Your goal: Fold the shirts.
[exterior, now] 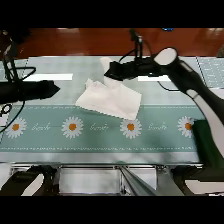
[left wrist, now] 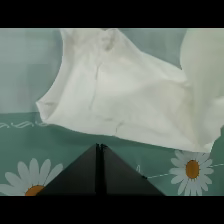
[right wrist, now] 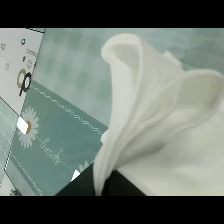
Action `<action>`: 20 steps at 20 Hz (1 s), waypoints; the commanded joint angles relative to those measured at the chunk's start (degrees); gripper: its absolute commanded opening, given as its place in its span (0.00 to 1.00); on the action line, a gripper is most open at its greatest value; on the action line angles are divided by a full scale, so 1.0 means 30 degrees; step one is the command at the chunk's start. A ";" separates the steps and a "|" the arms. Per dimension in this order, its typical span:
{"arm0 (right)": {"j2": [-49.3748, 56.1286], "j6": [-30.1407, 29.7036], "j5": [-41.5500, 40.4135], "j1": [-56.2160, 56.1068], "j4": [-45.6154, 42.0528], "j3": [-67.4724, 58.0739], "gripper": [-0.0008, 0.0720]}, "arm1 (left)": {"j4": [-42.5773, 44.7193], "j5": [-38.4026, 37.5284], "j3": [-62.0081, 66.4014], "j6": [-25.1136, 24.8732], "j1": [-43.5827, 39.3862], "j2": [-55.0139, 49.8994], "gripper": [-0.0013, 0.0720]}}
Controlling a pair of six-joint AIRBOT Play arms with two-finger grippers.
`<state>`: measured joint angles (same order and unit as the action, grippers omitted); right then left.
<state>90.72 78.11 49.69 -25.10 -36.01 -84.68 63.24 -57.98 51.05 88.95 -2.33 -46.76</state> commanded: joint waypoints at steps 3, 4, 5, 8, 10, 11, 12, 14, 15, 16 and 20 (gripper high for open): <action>0.4422 0.0503 -0.0816 -0.1603 0.1268 -0.3417 0.04 | 0.0058 0.0430 -0.2841 0.0029 0.0488 0.1530 0.04; 0.4940 0.0648 -0.0860 -0.1668 0.1457 -0.3774 0.04 | 0.0058 0.0568 -0.3045 0.0029 0.0488 0.1530 0.04; 0.5319 0.0823 -0.0962 -0.1712 0.1566 -0.3934 0.04 | 0.0029 0.0692 -0.3184 0.0029 0.0488 0.1530 0.04; 0.6186 0.0976 -0.1158 -0.1909 0.2062 -0.3934 0.35 | 0.0000 0.0823 -0.3257 0.0022 0.0488 0.1392 0.04; 0.6441 0.0911 -0.0867 -0.2040 0.2280 -0.3934 0.58 | 0.0000 0.1144 -0.3257 0.0022 0.0488 0.1355 0.04; 0.6346 0.0925 -0.0430 -0.1843 0.2412 -0.3934 0.58 | 0.0015 0.1566 -0.3257 0.0015 0.0503 0.1348 0.04; 0.6164 0.0954 0.0321 -0.1421 0.2521 -0.3956 0.58 | 0.0015 0.2251 -0.3169 -0.0029 0.0787 0.1348 0.04; 0.5166 0.0933 0.2943 0.0423 0.2514 -0.3956 0.58 | -0.0299 0.1494 -0.1268 -0.0066 0.2353 0.1406 0.04; 0.4313 0.0787 0.4670 0.1814 0.2302 -0.3956 0.58 | -0.0488 0.0954 0.0277 -0.0109 0.3271 0.1501 0.04; 0.3235 0.0721 0.6317 0.3322 0.1486 -0.3949 0.58 | -0.0503 0.0794 0.1698 -0.0386 0.3956 0.1581 0.04; -0.2127 0.1756 1.0761 0.7694 -0.8094 -0.2586 0.58 | -0.0554 -0.0481 0.4685 -0.0488 0.5107 0.2062 0.04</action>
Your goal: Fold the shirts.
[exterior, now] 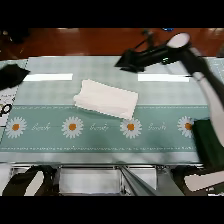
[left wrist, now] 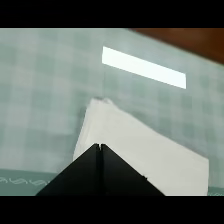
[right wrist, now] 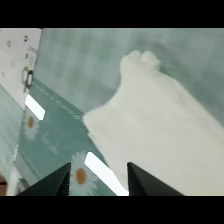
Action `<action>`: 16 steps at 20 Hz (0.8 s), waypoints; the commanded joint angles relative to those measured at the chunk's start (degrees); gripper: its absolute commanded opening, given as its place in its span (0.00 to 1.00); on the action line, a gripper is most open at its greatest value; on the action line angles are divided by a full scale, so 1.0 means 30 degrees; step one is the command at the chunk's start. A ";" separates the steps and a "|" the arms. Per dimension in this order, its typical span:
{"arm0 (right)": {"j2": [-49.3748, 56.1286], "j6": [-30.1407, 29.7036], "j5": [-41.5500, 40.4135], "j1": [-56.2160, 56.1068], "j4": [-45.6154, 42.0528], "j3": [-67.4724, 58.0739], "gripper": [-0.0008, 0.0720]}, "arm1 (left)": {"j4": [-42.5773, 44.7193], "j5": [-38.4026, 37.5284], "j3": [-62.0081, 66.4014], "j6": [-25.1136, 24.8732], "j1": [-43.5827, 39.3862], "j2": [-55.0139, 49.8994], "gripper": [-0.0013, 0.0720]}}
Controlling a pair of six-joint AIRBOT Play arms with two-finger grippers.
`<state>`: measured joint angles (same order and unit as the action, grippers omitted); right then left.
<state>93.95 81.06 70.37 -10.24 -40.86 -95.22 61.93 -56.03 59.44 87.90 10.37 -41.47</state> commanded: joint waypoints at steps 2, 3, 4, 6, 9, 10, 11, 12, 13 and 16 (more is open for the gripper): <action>-0.6637 0.2455 0.2790 0.3796 -1.1766 0.4896 0.58 | -0.0146 -0.2302 0.0962 -0.0146 0.0291 0.0685 0.04; -0.8109 0.3126 0.1581 0.4284 -1.2531 0.7322 0.58 | -0.0138 -0.2557 0.0066 -0.0146 -0.0248 0.0889 0.04; -0.9515 0.3526 -0.0175 0.4772 -1.2429 1.0069 0.58 | -0.0146 -0.2550 -0.1173 -0.0138 -0.0969 0.1086 0.04; -1.1162 0.3971 -0.3883 0.5384 -1.0601 1.4775 0.59 | -0.0153 -0.2266 -0.3789 0.0153 -0.2543 0.1195 0.04; -1.0462 0.1231 -0.7271 0.5355 -0.4248 1.8615 0.59 | -0.0474 -0.0364 -0.7453 0.1625 -0.5093 0.1180 0.04; -0.9646 -0.0386 -0.7359 0.5224 -0.2106 1.8928 0.59 | -0.0685 0.0313 -0.8298 0.1982 -0.5763 0.1151 0.04; -0.8663 -0.1552 -0.7264 0.5107 -0.0357 1.8921 0.59 | -0.0896 0.0911 -0.8976 0.2273 -0.6368 0.1107 0.04; -0.7614 -0.2834 -0.7271 0.4896 0.1552 1.8906 0.59 | -0.1137 0.1348 -0.9384 0.2324 -0.6761 0.1056 0.04; -0.6572 -0.3854 -0.7300 0.4634 0.3315 1.8906 0.59 | -0.1297 0.1588 -0.9610 0.2324 -0.6987 0.0947 0.04; -0.3818 -0.5435 -0.7155 0.3789 0.6193 1.8433 0.59 | -0.1362 0.1792 -0.9624 0.2317 -0.7023 0.0663 0.04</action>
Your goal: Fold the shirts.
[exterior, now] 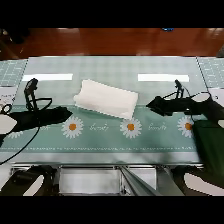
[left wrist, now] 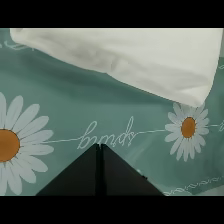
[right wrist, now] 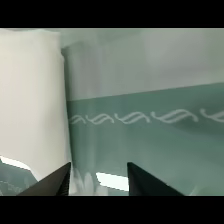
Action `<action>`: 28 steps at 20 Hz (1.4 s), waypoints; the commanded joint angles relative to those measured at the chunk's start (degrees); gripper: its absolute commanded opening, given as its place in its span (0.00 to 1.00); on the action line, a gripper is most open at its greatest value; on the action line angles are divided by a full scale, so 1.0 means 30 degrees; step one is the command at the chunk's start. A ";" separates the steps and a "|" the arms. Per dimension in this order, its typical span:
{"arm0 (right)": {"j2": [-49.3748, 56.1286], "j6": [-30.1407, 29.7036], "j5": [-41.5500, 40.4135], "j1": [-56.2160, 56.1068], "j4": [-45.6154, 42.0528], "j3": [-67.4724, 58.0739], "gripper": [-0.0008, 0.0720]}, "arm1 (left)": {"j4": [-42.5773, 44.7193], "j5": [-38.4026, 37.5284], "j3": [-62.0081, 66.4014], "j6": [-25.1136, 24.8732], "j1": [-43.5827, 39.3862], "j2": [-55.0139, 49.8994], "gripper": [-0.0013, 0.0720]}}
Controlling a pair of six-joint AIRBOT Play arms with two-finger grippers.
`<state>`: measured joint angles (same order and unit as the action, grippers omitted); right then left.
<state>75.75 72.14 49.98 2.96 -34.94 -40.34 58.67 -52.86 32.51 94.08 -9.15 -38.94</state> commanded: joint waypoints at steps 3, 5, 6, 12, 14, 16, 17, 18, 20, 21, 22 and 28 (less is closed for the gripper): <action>0.4146 -0.2659 0.0350 -0.1632 0.4517 -0.1355 0.59 | -0.0277 0.0925 -0.0648 0.0255 -0.0517 -0.0248 0.04; 0.5078 -0.2652 0.0962 -0.2331 0.4612 -0.2637 0.59 | -0.0277 0.0984 -0.0648 0.0255 -0.0517 -0.0255 0.04; 0.5457 -0.2637 0.1275 -0.2681 0.4619 -0.3257 0.59 | -0.0277 0.0998 -0.0648 0.0262 -0.0517 -0.0255 0.04; 0.7322 -0.1770 0.2200 -0.4830 0.4597 -0.6725 0.08 | -0.0277 0.1151 -0.0648 0.0262 -0.0517 -0.0248 0.04; 0.7184 -0.1989 0.2674 -0.5333 0.4182 -0.7934 0.04 | -0.0270 0.1137 -0.0648 0.0255 -0.0510 -0.0248 0.04; 0.6987 -0.0838 0.3366 -0.5770 0.2215 -1.0061 0.04 | -0.0138 0.1435 -0.0648 0.0248 -0.0510 -0.0255 0.04; 0.6856 0.0160 0.3796 -0.6018 0.0758 -1.1533 0.04 | -0.0138 0.1727 -0.0648 0.0255 -0.0510 -0.0255 0.04; 0.6776 0.1311 0.4459 -0.6186 -0.0678 -1.3172 0.04 | -0.0146 0.2106 -0.0648 0.0255 -0.0510 -0.0255 0.04; 0.6776 0.2637 0.6178 -0.6258 -0.2055 -1.6283 0.04 | -0.0481 0.2310 -0.0648 0.0262 -0.0510 -0.0248 0.04; 0.6776 0.3279 0.6958 -0.6244 -0.2703 -1.7908 0.04 | -0.0583 0.2302 -0.0648 0.0255 -0.0532 -0.0248 0.04; 0.6776 0.4000 0.7519 -0.6237 -0.3679 -1.9380 0.04 | -0.0576 0.2295 -0.0648 0.0255 -0.0525 -0.0248 0.04; 0.6499 0.6783 1.0695 -0.4692 -0.6142 -2.5689 0.04 | -0.0583 0.2171 -0.0648 0.0248 -0.0525 -0.0240 0.04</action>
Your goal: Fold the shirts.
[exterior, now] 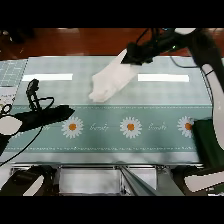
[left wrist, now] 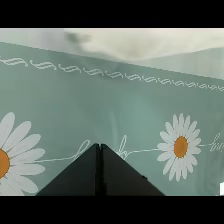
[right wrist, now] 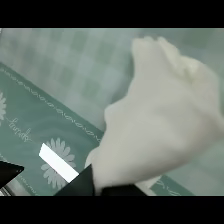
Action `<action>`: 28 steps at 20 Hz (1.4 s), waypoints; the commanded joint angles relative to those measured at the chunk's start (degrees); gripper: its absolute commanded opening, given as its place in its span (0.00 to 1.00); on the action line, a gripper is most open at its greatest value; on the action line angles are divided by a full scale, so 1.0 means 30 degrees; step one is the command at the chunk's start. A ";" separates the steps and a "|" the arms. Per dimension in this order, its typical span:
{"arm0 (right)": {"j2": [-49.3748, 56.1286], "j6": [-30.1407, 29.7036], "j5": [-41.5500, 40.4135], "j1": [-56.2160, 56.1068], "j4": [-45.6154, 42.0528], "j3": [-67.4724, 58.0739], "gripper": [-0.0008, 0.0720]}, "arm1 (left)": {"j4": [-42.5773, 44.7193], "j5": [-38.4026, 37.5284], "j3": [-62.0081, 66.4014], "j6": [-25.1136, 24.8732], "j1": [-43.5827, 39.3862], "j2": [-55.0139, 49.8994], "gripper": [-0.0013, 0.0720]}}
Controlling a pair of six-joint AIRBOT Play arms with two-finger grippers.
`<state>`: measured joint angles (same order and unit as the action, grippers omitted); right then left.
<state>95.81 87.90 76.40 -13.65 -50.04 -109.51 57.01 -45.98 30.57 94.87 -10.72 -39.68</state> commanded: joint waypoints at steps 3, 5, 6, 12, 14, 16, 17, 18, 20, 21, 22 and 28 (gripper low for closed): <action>-0.1566 0.2142 0.2412 0.3220 -0.1115 -0.2710 0.04 | -0.0029 -0.0182 0.0000 -0.0015 0.0000 0.0015 0.04; -0.2586 0.2426 0.2907 0.5166 -0.1100 -0.2710 0.04 | -0.0029 -0.0175 0.0000 -0.0015 -0.0007 0.0015 0.04; -0.3126 0.2543 0.3206 0.6244 -0.1100 -0.2710 0.04 | -0.0029 -0.0175 0.0000 -0.0015 -0.0007 0.0015 0.04; -0.5523 0.2623 0.6142 1.2786 -0.1188 -0.2681 0.04 | -0.0029 -0.0160 0.0000 -0.0015 -0.0007 0.0015 0.04; -0.6164 0.2499 0.6936 1.4928 -0.1188 -0.1989 0.04 | -0.0029 0.0007 0.0000 -0.0051 -0.0007 0.0015 0.04; -0.6819 0.2069 0.7781 1.6801 -0.1581 -0.0809 0.04 | -0.0029 0.0503 0.0000 -0.0080 -0.0007 0.0007 0.04; -0.7198 0.1807 0.8182 1.7639 -0.1880 -0.0015 0.04 | -0.0029 0.0831 0.0000 -0.0080 -0.0007 0.0007 0.04; -0.7628 0.1617 0.8488 1.8360 -0.2339 0.0852 0.04 | -0.0029 0.1144 0.0000 -0.0080 -0.0007 0.0000 0.04; -0.8830 0.1158 0.8728 1.9846 -0.3738 0.3147 0.04 | -0.0029 0.1770 0.0000 -0.0087 -0.0007 0.0000 0.04; -0.9544 0.0940 0.8721 2.0757 -0.4328 0.4532 0.04 | -0.0022 0.2047 0.0000 -0.0087 -0.0007 0.0000 0.04; -1.0236 0.0911 0.8692 2.1704 -0.4707 0.5916 0.04 | -0.0022 0.2302 0.0000 -0.0087 0.0000 0.0000 0.04; -1.4200 0.1370 0.8779 2.6993 -1.1023 1.2014 0.04 | -0.0015 0.3417 0.0000 -0.0444 0.0000 -0.0175 0.04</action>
<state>58.33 91.31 101.80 60.80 -70.50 -80.73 56.90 -37.76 30.57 93.84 -10.72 -39.88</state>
